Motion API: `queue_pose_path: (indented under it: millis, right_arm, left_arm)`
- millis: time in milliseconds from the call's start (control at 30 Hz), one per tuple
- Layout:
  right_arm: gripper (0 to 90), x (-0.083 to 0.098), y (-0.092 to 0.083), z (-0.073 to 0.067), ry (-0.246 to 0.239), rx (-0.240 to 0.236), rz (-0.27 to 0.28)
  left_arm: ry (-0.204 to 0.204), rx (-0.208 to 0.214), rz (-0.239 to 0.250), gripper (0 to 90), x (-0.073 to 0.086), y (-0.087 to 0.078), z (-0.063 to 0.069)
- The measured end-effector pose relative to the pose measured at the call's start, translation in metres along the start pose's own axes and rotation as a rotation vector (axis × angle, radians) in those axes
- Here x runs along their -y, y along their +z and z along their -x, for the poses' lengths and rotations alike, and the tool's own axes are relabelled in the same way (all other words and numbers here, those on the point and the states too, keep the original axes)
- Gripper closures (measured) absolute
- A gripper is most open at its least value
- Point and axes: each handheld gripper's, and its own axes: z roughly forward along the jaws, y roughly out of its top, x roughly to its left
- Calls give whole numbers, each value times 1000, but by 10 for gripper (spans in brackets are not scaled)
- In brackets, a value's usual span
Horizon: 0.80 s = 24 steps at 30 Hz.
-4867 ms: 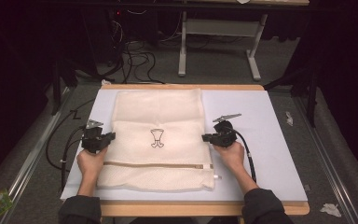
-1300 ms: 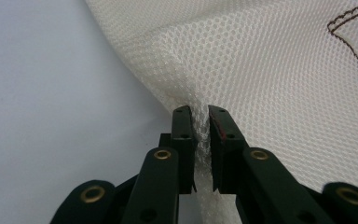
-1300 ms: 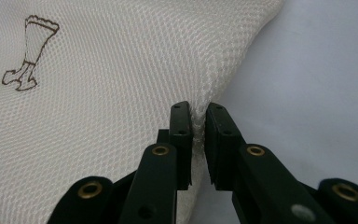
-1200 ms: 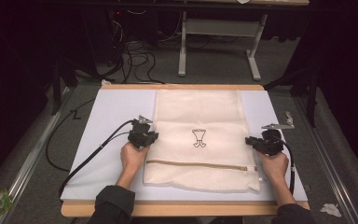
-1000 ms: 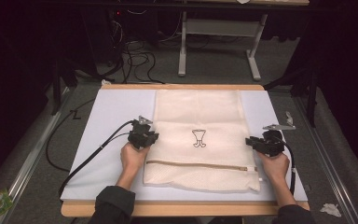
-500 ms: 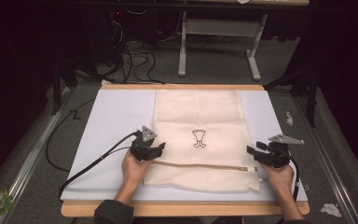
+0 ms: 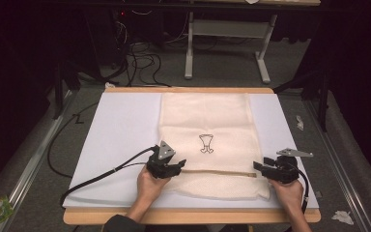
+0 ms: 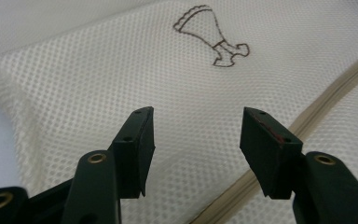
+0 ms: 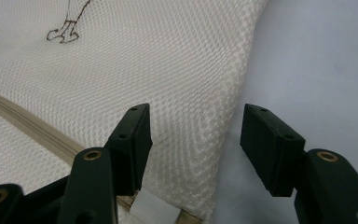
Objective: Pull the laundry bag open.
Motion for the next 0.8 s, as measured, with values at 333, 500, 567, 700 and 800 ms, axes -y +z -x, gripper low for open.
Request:
queue_pose_path:
  millis: [333,500,567,700,800]
  right_arm:
    - [613,1,5,-11,-90,55,-37]
    - [834,-1,5,-14,-146,23,-67]
    - [864,-1,5,-14,-143,-4,-68]
    - [876,-1,2,-9,-128,-41,-49]
    - [876,-5,-4,-8,-123,-58,-40]
  left_arm:
    - [37,118,-64,451,-19,29,33]
    - [104,142,-102,464,-30,52,48]
    - [97,161,-92,461,-35,57,51]
    - [101,186,-69,456,-43,58,58]
    - [88,227,-36,461,-47,49,62]
